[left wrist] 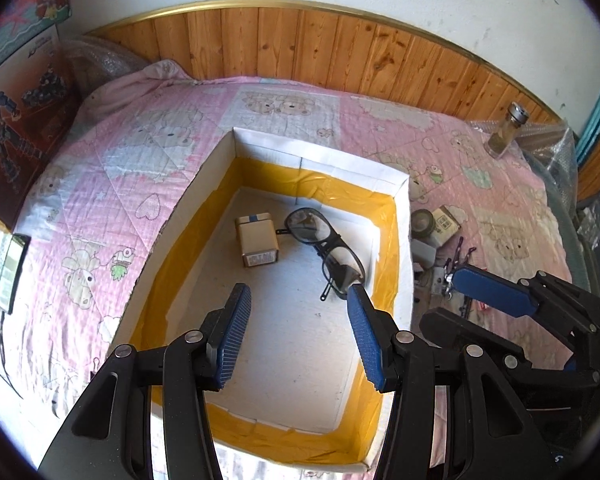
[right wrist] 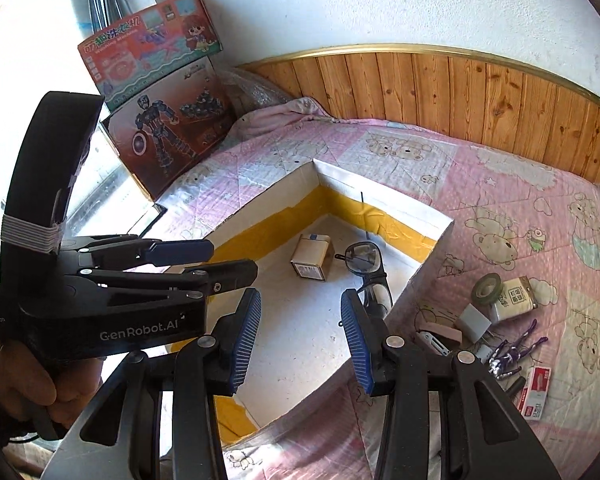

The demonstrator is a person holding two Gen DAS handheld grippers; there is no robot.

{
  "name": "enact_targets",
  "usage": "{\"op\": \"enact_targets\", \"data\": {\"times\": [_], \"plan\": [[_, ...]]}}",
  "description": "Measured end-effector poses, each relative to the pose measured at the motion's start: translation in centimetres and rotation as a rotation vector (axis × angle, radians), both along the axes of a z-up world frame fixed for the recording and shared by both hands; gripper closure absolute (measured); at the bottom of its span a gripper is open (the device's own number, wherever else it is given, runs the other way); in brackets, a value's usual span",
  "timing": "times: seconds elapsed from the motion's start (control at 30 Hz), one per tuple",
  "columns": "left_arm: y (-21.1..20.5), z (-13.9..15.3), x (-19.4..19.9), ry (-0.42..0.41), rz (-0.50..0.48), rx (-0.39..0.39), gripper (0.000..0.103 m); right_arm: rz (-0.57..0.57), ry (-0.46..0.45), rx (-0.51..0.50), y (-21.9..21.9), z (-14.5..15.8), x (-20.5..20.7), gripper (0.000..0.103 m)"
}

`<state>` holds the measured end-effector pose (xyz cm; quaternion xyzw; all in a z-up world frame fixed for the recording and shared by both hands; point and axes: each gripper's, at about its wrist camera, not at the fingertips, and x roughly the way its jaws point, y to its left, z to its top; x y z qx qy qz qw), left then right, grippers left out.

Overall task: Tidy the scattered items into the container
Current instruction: 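Withdraw both open tools from the box back toward the scattered items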

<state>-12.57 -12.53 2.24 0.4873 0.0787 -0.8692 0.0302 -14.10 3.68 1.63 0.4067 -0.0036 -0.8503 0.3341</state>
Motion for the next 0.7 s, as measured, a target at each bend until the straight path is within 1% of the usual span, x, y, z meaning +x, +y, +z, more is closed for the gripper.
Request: {"op": "enact_targets", "data": {"times": [0.07,0.27,0.37,0.53,0.7], "plan": [[0.8,-0.1,0.7,0.004,-0.014,0.008,0.050,-0.010,0.000,-0.037,1.3,-0.2,0.7,0.059],[4.6,-0.9,2.6,0.005,-0.086,0.012,0.050,-0.051,-0.006,-0.104,5.8,-1.3,2.7,0.059],[6.8,-1.2,3.2,0.011,-0.126,0.011,0.050,-0.101,-0.023,-0.128,8.6,-2.3,3.4,0.059],[10.2,-2.2,2.8,-0.011,-0.196,0.036,0.050,-0.223,-0.111,-0.116,13.1,-5.6,3.2,0.060],[12.8,-3.9,1.0,-0.059,-0.230,0.048,0.050,-0.329,-0.211,-0.098,16.3,-9.1,2.3,0.062]]}}
